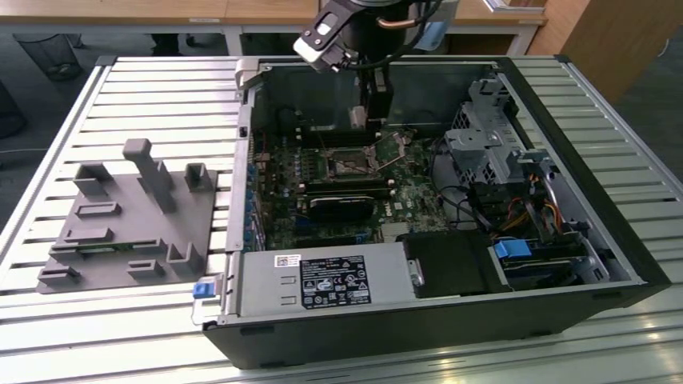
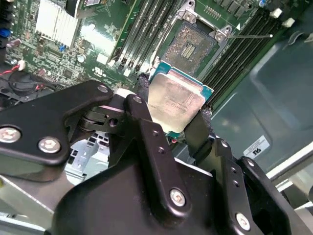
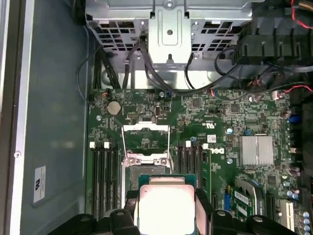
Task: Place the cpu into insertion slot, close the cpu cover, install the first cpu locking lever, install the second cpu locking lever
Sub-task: 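Place the cpu into insertion slot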
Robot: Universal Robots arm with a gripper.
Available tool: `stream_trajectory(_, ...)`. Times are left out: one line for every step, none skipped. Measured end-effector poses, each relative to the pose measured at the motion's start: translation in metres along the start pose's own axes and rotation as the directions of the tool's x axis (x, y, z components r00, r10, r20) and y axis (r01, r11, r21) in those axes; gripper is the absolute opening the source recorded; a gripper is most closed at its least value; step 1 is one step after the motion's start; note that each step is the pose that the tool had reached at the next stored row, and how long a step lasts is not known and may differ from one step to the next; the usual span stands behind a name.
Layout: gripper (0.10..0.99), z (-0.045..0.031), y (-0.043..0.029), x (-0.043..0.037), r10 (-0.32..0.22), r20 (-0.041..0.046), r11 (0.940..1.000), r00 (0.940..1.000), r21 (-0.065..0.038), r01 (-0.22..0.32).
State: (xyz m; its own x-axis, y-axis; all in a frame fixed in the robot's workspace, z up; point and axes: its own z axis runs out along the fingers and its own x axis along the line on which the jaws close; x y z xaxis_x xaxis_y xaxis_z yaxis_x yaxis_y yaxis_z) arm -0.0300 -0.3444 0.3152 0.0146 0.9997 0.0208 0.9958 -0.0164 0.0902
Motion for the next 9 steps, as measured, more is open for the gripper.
stream_trajectory(0.541,0.0018,-0.0002,0.0002,-0.004,-0.0004,1.0000,1.0000,0.000,0.004)
stream_trajectory(0.541,0.0036,-0.0003,0.0002,-0.009,-0.0008,1.0000,1.0000,0.000,0.009)
stream_trajectory(0.541,0.0051,-0.0005,0.0001,-0.014,-0.0012,0.9999,0.9999,0.000,0.014)
stream_trajectory(0.541,0.0063,-0.0006,0.0001,-0.020,-0.0018,0.9998,0.9998,0.000,0.020)
stream_trajectory(0.541,0.0076,-0.0008,0.0001,-0.025,-0.0023,0.9997,0.9997,0.001,0.025)
stream_trajectory(0.541,0.0089,-0.0012,0.0001,-0.027,-0.0029,0.9996,0.9996,0.001,0.027)
stream_trajectory(0.541,0.0104,-0.0016,0.0000,-0.028,-0.0036,0.9996,0.9996,0.001,0.028)
stream_trajectory(0.541,0.0119,-0.0020,0.0002,-0.027,-0.0037,0.9996,0.9996,0.001,0.027)
stream_trajectory(0.541,0.0135,-0.0029,0.0006,-0.027,-0.0037,0.9996,0.9996,0.001,0.027)
